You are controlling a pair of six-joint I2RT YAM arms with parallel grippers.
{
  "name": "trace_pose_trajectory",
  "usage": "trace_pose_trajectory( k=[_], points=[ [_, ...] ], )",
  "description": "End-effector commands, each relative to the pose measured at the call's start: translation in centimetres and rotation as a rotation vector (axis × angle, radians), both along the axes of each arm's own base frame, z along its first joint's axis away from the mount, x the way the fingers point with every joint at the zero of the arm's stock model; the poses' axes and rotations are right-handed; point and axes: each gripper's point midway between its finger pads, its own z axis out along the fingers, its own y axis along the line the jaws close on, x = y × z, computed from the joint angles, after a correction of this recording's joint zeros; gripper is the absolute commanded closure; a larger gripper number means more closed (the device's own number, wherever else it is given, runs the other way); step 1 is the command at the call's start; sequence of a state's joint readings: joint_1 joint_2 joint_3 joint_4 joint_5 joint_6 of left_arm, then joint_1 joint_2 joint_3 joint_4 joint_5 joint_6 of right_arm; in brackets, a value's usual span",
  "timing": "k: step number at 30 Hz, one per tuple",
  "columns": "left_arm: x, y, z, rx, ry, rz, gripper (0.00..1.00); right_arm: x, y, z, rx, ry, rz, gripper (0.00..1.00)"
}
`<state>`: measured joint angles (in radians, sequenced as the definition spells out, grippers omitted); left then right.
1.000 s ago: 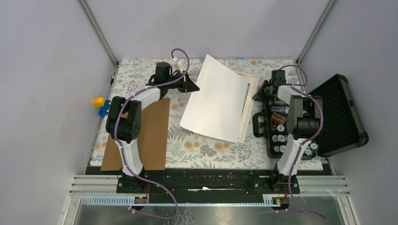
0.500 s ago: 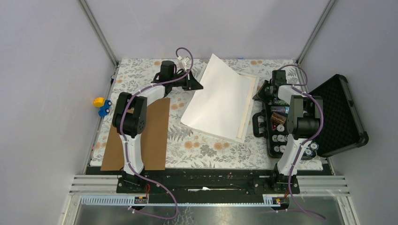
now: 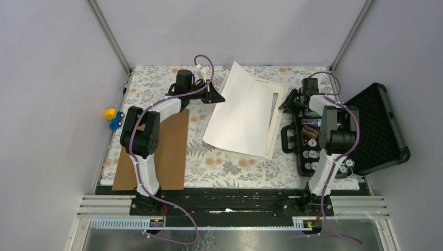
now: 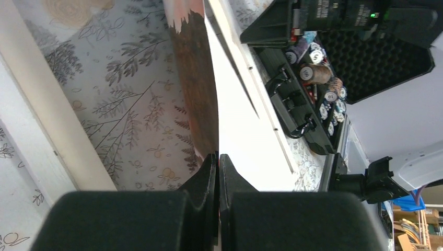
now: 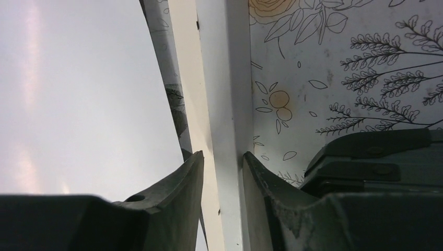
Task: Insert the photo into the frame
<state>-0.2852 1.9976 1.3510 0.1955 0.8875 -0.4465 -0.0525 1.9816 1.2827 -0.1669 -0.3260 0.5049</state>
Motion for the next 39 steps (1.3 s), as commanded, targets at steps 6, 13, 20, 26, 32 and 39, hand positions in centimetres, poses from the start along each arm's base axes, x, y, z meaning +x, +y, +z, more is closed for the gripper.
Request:
trace_pose_trajectory(
  k=[6,13,20,26,32,39],
  points=[
    [-2.9,-0.1,8.3,-0.117,-0.197,-0.073,1.0,1.2,2.0,3.2,0.097,-0.085,0.086,0.47],
    [-2.6,0.0,7.7,-0.104,-0.176,-0.063,1.0,-0.1,2.4,9.9,0.294,-0.245,0.132,0.15],
    [-3.5,0.1,9.4,-0.145,-0.243,-0.082,1.0,-0.1,4.4,10.3,0.423,-0.402,0.255,0.06],
    [-3.7,0.1,9.8,-0.172,-0.249,-0.091,1.0,0.5,4.5,8.8,0.46,-0.414,0.237,0.07],
    [-4.1,0.1,10.2,-0.194,-0.259,-0.102,1.0,0.8,5.0,6.4,0.503,-0.387,0.254,0.08],
    [-3.8,0.2,10.8,-0.245,-0.256,-0.094,1.0,-0.1,7.3,8.0,0.649,-0.469,0.337,0.11]
  ],
)
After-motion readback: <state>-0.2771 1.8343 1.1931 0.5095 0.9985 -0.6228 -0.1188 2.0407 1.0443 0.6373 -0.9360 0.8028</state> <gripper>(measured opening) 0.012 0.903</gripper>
